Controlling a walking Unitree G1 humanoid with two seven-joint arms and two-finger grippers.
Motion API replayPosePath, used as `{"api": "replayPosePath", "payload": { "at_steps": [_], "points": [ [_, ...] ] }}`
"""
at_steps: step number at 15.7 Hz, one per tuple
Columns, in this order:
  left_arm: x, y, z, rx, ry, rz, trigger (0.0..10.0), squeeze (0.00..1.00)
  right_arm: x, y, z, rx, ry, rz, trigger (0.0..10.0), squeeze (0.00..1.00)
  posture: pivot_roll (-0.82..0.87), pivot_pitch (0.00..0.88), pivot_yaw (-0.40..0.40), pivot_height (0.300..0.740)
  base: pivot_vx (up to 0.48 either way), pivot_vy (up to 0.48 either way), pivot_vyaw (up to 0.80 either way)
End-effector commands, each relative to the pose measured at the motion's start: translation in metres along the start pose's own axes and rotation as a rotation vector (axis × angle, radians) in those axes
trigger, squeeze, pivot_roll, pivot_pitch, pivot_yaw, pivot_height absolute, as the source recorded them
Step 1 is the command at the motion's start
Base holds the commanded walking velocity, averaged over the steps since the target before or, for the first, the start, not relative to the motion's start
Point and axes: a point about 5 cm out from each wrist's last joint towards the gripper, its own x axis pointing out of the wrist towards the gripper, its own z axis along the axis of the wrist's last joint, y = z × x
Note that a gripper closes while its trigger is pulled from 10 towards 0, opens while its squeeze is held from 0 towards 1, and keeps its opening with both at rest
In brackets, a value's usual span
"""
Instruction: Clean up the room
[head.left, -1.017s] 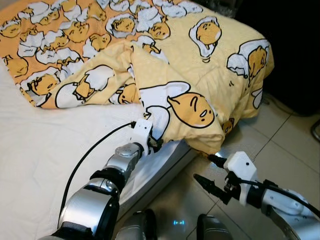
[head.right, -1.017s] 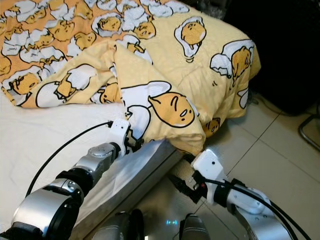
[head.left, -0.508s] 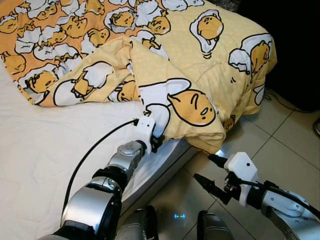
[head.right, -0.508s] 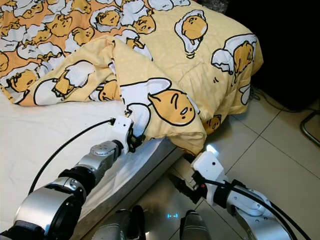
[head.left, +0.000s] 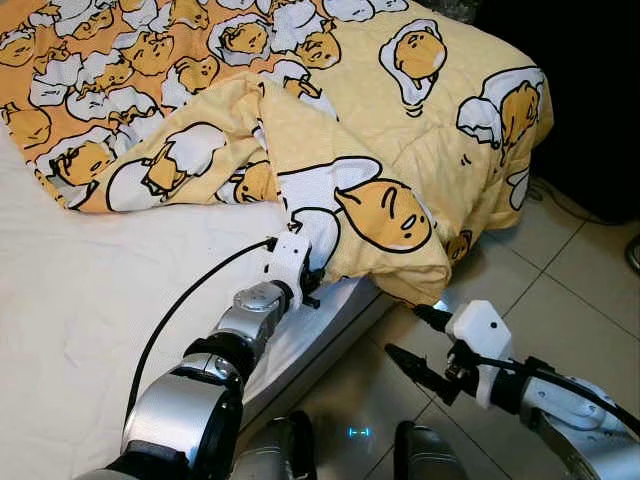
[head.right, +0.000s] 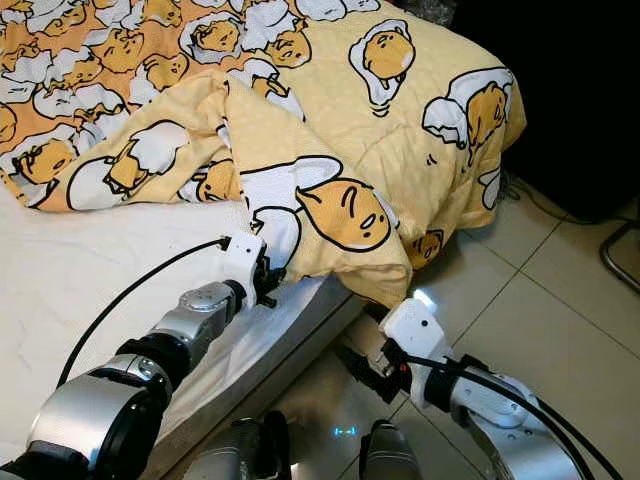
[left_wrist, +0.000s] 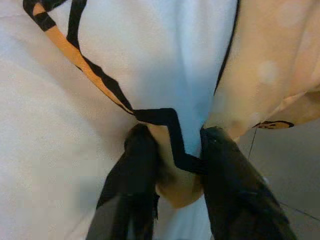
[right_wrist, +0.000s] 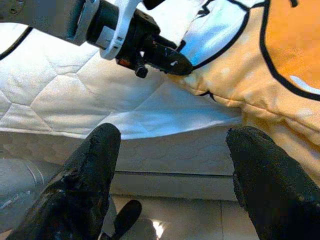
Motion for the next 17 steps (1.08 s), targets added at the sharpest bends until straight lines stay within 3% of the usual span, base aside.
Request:
{"api": "replayPosePath", "payload": {
  "at_steps": [1, 7, 10, 12, 13, 14, 16, 17],
  "points": [
    [-0.003, 0.003, -0.012, -0.001, 0.034, 0.0, 0.0, 0.0, 0.0, 0.005, -0.004, 0.014, 0.014, 0.019, 10.0, 0.0, -0.14, 0.24, 0.146, 0.74, 0.0, 0.0, 0.0],
    [-0.006, 0.004, -0.015, 0.016, 0.02, -0.055, 0.0, 0.0, 0.003, 0.006, -0.004, 0.016, 0.006, 0.033, 10.0, 0.0, -0.13, 0.22, 0.14, 0.74, 0.0, 0.0, 0.0],
    [-0.014, 0.005, -0.032, 0.016, 0.003, -0.101, 0.0, 0.0, 0.006, 0.005, -0.004, 0.015, 0.002, 0.036, 10.0, 0.0, -0.13, 0.189, 0.136, 0.74, 0.0, 0.0, 0.0],
    [-0.028, 0.003, -0.058, 0.018, 0.008, -0.148, 0.0, 0.0, 0.007, 0.007, -0.004, 0.016, 0.0, 0.047, 10.0, 0.0, -0.13, 0.155, 0.125, 0.74, 0.0, 0.0, 0.0],
    [-0.059, -0.001, -0.108, 0.015, 0.112, -0.149, 0.0, 0.0, 0.008, 0.007, -0.005, 0.012, 0.01, 0.074, 10.0, 0.0, -0.12, 0.14, 0.114, 0.74, 0.0, 0.0, 0.0],
    [-0.065, -0.002, -0.116, 0.009, 0.132, -0.146, 0.0, 0.0, 0.008, 0.007, -0.006, 0.011, 0.013, 0.077, 10.0, 0.0, -0.12, 0.138, 0.112, 0.74, 0.0, 0.0, 0.0],
    [-0.097, -0.009, -0.165, -0.023, 0.361, -0.161, 0.0, 0.0, 0.009, 0.007, -0.006, -0.004, 0.026, 0.098, 10.0, 0.0, -0.13, 0.137, 0.105, 0.74, 0.0, 0.0, 0.0],
    [-0.106, -0.011, -0.177, -0.032, 0.417, -0.161, 0.0, 0.0, 0.009, 0.007, -0.006, -0.004, 0.025, 0.099, 10.0, 0.0, -0.13, 0.141, 0.102, 0.74, 0.0, 0.0, 0.0]
  ]
}}
